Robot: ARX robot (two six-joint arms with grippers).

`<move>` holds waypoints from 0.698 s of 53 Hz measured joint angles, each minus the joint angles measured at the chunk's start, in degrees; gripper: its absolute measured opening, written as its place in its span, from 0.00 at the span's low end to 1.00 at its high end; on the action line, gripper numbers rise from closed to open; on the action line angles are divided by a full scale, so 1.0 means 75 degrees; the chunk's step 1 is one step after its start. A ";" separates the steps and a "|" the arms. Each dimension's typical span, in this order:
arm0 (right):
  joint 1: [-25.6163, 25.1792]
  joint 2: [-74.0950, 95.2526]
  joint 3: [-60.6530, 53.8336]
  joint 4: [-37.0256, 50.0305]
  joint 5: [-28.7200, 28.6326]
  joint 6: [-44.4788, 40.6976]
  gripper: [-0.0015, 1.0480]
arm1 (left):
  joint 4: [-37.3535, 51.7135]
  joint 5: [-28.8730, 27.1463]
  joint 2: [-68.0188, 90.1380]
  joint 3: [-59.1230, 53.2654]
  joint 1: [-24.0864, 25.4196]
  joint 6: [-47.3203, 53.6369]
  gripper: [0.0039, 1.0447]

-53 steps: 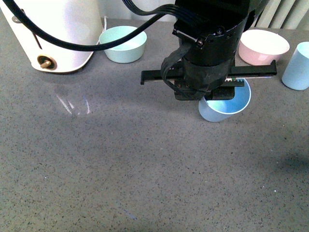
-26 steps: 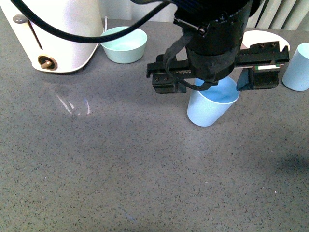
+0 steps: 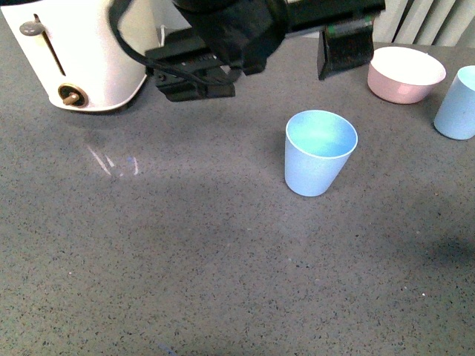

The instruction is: Stack blue cups with both arms

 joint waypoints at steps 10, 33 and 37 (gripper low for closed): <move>0.0000 0.0000 0.0000 0.0000 0.0006 0.0000 0.91 | 0.2824 -0.1262 -0.2261 -0.2197 0.0478 0.1323 0.85; 0.0000 0.0000 0.0000 0.0000 -0.0012 0.0003 0.91 | 0.7283 -0.1751 -0.6720 -0.7988 0.2850 0.4153 0.01; 0.0000 0.0000 0.0000 0.0000 0.0006 0.0003 0.91 | 0.7274 -0.1530 -0.7093 -0.8271 0.3045 0.4191 0.01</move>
